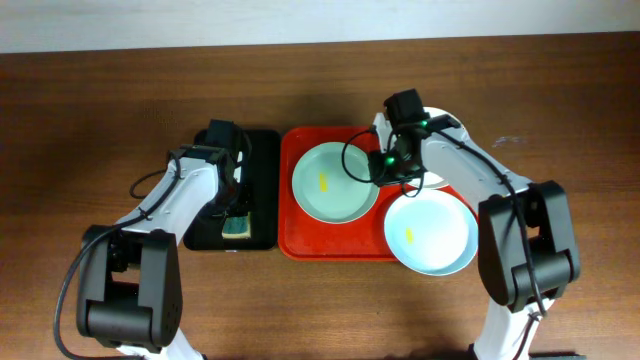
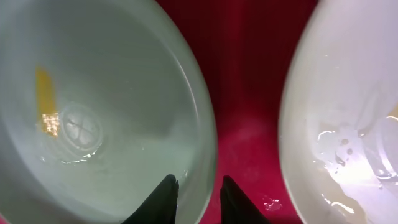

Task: Clean dirty plates on tray and stack at the side
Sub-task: 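Move the right gripper to the pale green plate's right rim, then grip the pale green plate rim with the right gripper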

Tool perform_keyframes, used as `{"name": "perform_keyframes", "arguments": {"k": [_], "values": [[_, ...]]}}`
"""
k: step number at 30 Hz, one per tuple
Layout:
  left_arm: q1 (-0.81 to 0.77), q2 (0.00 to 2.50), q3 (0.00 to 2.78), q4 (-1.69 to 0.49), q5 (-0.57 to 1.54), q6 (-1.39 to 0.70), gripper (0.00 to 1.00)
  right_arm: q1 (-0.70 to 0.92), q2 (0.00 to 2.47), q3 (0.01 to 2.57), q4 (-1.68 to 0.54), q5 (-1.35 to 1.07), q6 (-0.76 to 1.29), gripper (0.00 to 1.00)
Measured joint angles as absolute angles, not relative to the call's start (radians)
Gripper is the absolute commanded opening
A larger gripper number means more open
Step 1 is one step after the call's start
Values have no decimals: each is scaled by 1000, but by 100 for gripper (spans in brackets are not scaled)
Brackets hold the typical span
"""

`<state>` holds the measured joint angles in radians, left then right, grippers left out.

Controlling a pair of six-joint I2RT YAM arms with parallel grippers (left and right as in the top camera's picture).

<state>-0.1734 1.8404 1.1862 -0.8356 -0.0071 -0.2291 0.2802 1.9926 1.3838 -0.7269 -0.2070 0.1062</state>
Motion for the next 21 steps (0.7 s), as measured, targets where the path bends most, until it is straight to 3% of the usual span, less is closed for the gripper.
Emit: {"name": "perform_keyframes", "arguments": {"k": [10,11,13,21], "values": [[-173,1840,1186,-836,-7,-229,21,307,1993,1384,-709,-111,110,22],[-173,1840,1186,-836,-7,-229,21,307,1993,1383,-702,-109,116,20],[-173,1840,1186,-836,-7,-229,21,307,1993,1373,-681,-105,129,4],[-173,1840,1186,-835,-7,-229,21,307,1993,1366,-723,-105,162,4]]}}
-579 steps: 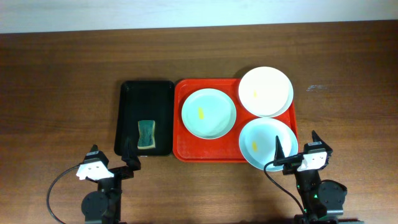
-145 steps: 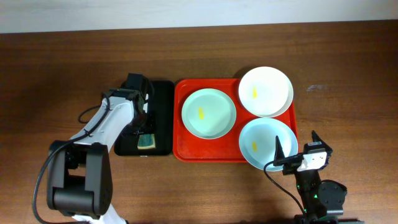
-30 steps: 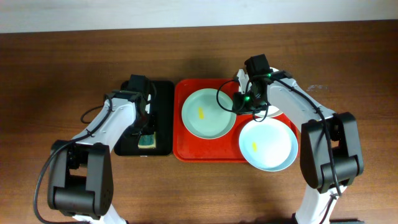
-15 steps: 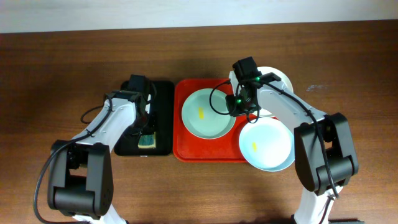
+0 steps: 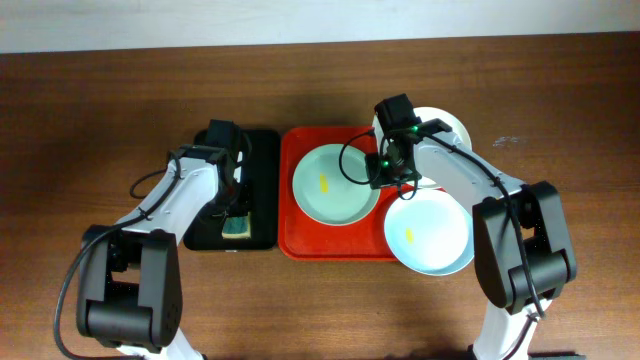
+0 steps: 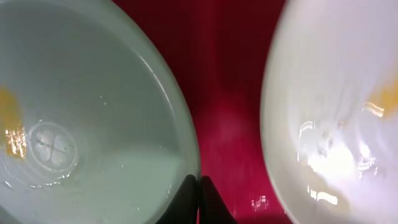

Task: Clean dirty plates on tray and stack at the side
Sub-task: 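Grip the pale green plate rim with the right gripper, then carry the sponge with the left gripper onto the pale green plate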

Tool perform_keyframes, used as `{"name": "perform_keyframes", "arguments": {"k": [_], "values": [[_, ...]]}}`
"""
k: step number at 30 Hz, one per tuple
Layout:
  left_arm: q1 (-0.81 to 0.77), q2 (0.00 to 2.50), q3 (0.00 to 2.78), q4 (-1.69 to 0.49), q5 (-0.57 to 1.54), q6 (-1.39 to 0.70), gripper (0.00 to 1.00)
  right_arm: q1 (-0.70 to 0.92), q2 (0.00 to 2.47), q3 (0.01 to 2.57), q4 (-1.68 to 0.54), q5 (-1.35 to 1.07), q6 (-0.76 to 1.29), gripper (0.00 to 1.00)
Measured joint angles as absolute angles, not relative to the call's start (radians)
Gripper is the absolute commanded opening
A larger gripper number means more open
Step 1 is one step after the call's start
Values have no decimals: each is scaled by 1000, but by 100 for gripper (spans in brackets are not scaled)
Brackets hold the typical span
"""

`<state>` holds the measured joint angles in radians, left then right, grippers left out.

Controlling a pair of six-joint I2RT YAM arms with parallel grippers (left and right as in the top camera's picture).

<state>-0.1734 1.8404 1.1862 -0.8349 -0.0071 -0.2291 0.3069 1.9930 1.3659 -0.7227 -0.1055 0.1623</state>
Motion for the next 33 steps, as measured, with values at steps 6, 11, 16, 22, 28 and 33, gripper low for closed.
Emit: {"name": "perform_keyframes", "arguments": {"k": [6,11,16,22,28,33], "values": [[-173,1840,1186,-834,-7,-229,21,307,1993,1363,-808,-128,200,27],[-173,1840,1186,-834,-7,-229,18,307,1993,1361,-763,-136,214,4],[-173,1840,1186,-828,-9,-229,0,307,1993,1361,-760,-140,230,4],[-173,1840,1186,-823,-12,-229,0,307,1993,1361,-761,-178,237,4],[-173,1826,1202,-887,-14,-228,0,307,1993,1361,-762,-192,252,4],[-173,1645,1242,-873,-60,-228,0,307,1993,1361,-764,-265,305,4]]}}
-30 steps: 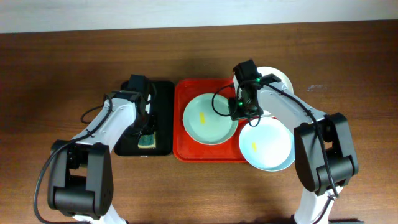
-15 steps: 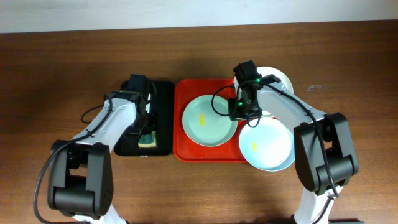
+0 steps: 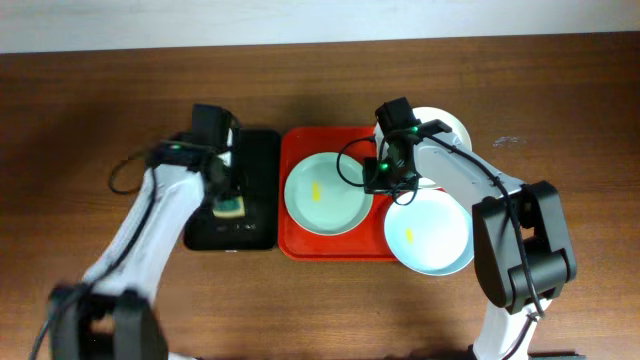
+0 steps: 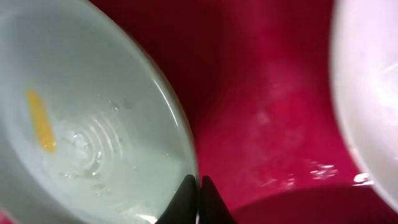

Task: Clean dirty plates on tray and stack at the side
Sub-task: 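Carry the sponge with the left gripper onto the pale green plate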

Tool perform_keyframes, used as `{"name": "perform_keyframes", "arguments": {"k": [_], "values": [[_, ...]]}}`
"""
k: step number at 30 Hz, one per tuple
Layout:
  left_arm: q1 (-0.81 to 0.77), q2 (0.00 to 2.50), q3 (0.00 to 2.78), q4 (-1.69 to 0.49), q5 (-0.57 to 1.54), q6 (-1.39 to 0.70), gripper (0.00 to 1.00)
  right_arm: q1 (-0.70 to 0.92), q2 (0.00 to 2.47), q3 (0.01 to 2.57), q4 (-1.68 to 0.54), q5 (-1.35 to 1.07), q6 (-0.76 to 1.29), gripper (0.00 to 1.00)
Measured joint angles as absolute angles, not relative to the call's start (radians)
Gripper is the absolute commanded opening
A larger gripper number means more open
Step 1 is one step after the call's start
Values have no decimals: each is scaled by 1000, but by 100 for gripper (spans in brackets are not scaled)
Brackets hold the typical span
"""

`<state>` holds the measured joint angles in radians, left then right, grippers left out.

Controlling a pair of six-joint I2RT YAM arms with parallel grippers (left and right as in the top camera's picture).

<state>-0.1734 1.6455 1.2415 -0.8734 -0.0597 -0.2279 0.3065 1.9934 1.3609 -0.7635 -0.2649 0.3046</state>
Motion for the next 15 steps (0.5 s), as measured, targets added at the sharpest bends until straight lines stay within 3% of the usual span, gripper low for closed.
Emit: {"name": "perform_keyframes", "arguments": {"k": [6,15], "values": [[-173,1528,1295,-911,-113,-218,0,307,1993,1361,-762,-312,340,4],[-173,1707,1599,-1090,-56,-160,0,307,1994,1359,-735,-308,414,4]]}}
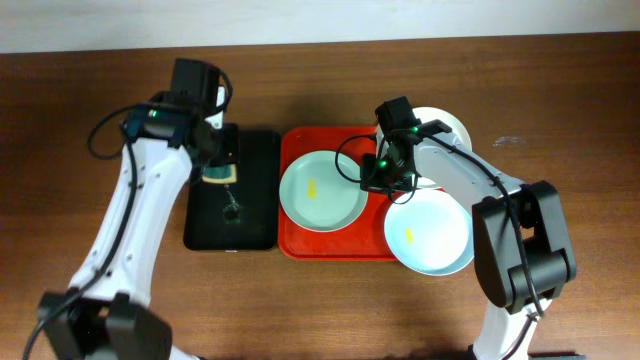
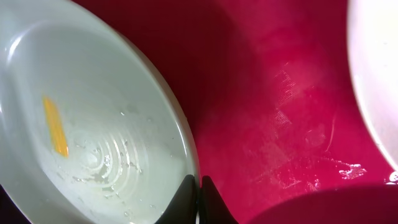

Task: Clean dirty plates on tray and stack at the side
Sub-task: 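Carry the sponge with the left gripper onto the pale green plate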

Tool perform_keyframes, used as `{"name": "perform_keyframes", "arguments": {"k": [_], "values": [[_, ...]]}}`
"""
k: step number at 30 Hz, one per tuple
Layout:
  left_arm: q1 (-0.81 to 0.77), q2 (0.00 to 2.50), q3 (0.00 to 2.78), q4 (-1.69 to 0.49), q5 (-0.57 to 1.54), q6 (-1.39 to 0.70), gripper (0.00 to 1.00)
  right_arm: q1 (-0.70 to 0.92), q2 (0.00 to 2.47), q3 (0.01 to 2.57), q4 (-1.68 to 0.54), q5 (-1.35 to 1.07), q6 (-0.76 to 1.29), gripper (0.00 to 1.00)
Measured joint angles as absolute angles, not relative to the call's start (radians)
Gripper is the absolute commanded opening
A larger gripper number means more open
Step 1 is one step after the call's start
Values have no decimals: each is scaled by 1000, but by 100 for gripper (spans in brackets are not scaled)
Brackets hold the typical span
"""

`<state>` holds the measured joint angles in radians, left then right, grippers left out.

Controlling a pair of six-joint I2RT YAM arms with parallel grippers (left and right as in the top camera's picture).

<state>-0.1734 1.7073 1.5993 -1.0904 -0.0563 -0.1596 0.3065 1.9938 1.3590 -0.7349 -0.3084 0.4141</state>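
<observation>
A pale green plate [image 1: 320,192] with a yellow smear [image 2: 55,126] lies on the left half of the red tray [image 1: 300,243]. My right gripper [image 1: 372,180] is shut on its right rim [image 2: 199,186]. A second plate [image 1: 430,232], also smeared with yellow, overhangs the tray's right front corner. My left gripper [image 1: 215,160] is shut on a yellow-green sponge [image 1: 219,174] and holds it above the far end of the black tray [image 1: 255,190].
A white plate [image 1: 447,126] sits on the table behind the right arm, beyond the red tray's back right corner. A small wet mark [image 1: 231,210] shows on the black tray. Brown tabletop [image 1: 560,200] surrounds both trays.
The left gripper has moved with the sponge from the middle of the black tray to its far end, higher up. The green plate has shifted slightly further left in the right gripper.
First the right gripper was open around the green plate's right rim and the sponge lay at the black tray's front under the left gripper. Then the right gripper was shut on the rim. Later the sponge was off the tray and the plate had moved left, as now.
</observation>
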Motion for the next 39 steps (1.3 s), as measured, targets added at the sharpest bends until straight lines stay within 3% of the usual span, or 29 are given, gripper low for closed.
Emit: {"name": "perform_keyframes", "arguments": {"k": [8,15,21,39], "values": [[-208,1877,1606,-1022,105,-177,0,307,1994,1358,-740,-296,396,4],[-349,1941,1607,-905,166,-218,0,307,1994,1358,-744,-284,385,4],[-429,2020,1607,-880,142,-252,0,307,1994,1358,-744,-278,381,4],[-464,2148,1617,-836,72,-295,0,307,1994,1335,-721,-278,355,4]]}}
